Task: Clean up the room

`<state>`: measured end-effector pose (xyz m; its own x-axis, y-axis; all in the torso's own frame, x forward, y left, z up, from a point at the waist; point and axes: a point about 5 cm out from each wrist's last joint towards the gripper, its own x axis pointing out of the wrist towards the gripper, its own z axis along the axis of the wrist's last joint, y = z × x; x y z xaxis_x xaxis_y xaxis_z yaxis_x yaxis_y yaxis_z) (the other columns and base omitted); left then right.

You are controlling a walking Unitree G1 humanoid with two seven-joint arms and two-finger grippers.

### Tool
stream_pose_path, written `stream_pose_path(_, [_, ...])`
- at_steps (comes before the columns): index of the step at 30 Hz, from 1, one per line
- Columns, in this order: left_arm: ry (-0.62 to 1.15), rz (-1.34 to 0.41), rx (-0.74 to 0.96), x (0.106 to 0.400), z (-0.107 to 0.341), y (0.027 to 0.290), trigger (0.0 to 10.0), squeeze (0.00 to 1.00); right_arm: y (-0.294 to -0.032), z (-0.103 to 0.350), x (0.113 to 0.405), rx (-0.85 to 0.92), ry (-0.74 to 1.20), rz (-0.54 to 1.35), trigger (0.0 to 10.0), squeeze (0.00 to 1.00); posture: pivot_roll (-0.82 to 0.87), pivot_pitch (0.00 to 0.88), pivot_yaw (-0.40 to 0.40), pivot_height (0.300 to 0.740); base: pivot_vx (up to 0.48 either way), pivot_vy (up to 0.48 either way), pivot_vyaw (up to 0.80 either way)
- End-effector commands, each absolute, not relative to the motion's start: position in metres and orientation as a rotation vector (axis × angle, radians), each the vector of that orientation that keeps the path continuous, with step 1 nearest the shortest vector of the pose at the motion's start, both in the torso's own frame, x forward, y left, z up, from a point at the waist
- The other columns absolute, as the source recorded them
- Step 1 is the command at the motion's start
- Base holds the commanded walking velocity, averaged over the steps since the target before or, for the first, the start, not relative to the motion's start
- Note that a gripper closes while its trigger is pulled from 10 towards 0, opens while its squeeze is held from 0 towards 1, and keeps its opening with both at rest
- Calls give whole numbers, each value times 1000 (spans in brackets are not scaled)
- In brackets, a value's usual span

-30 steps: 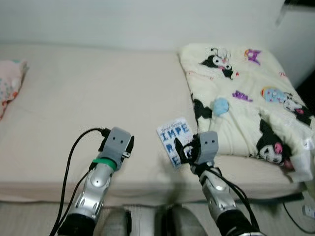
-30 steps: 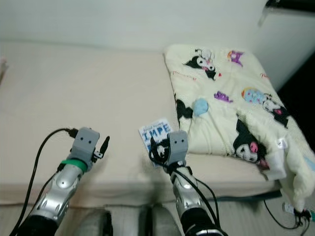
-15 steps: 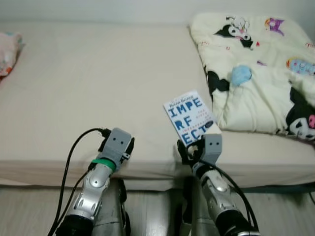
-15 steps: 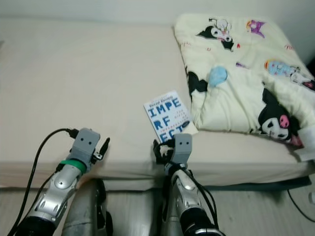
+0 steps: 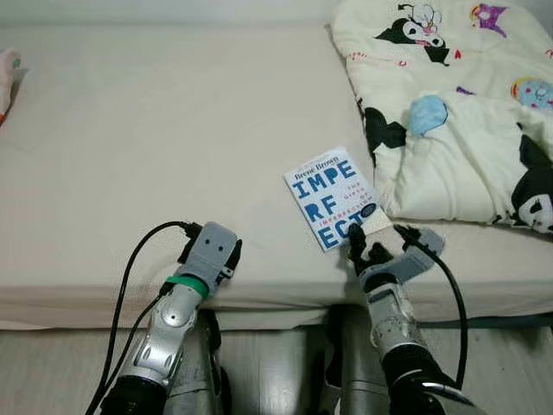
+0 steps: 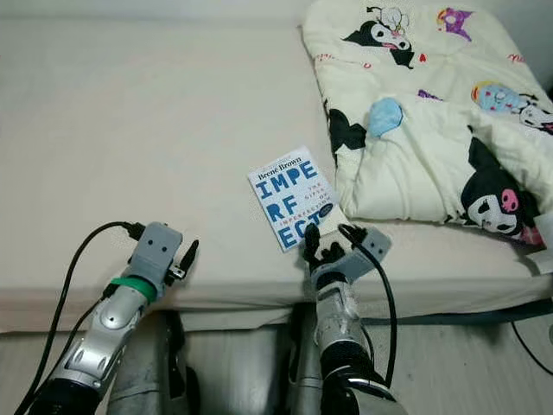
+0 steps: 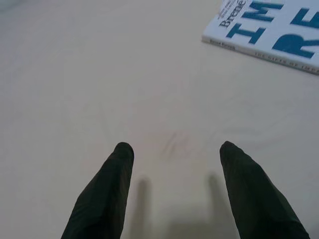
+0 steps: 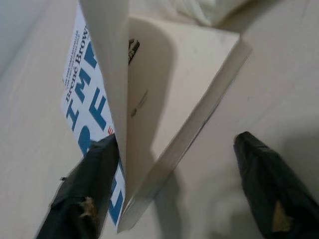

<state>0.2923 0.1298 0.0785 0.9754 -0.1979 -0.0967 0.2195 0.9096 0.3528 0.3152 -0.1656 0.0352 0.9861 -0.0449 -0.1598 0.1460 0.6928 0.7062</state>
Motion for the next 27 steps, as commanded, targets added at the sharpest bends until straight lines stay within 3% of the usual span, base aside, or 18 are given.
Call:
stream_pose_path(1, [76, -229, 382, 289, 76, 129, 10000, 0, -158, 19, 307, 884, 237, -90, 10000, 1000, 121, 159, 68, 570, 0, 0, 0])
stream_pose_path(2, [76, -229, 382, 289, 76, 129, 10000, 0, -158, 19, 307, 884, 237, -90, 10000, 1000, 121, 159, 68, 570, 0, 0, 0])
stream_pose_path(3, [81, -222, 390, 286, 76, 132, 10000, 0, -155, 15, 307, 905, 276, -50, 10000, 937, 140, 175, 74, 570, 0, 0, 0])
stream_pose_path(8, [84, -218, 391, 285, 76, 134, 10000, 0, -155, 15, 307, 905, 279, -43, 10000, 937, 141, 177, 75, 570, 0, 0, 0])
stream_pose_path(9, [92, -212, 394, 282, 75, 136, 10000, 0, -153, 18, 309, 913, 271, -3, 10000, 0, 156, 195, 82, 570, 0, 0, 0])
stream_pose_path(16, [111, -205, 409, 269, 76, 145, 10000, 0, -148, 34, 321, 943, 212, 146, 10000, 0, 210, 237, 105, 570, 0, 0, 0])
stream_pose_path(27, [130, -201, 428, 262, 77, 151, 10000, 0, -155, 62, 344, 1027, 108, 149, 10000, 0, 243, 257, 119, 570, 0, 0, 0])
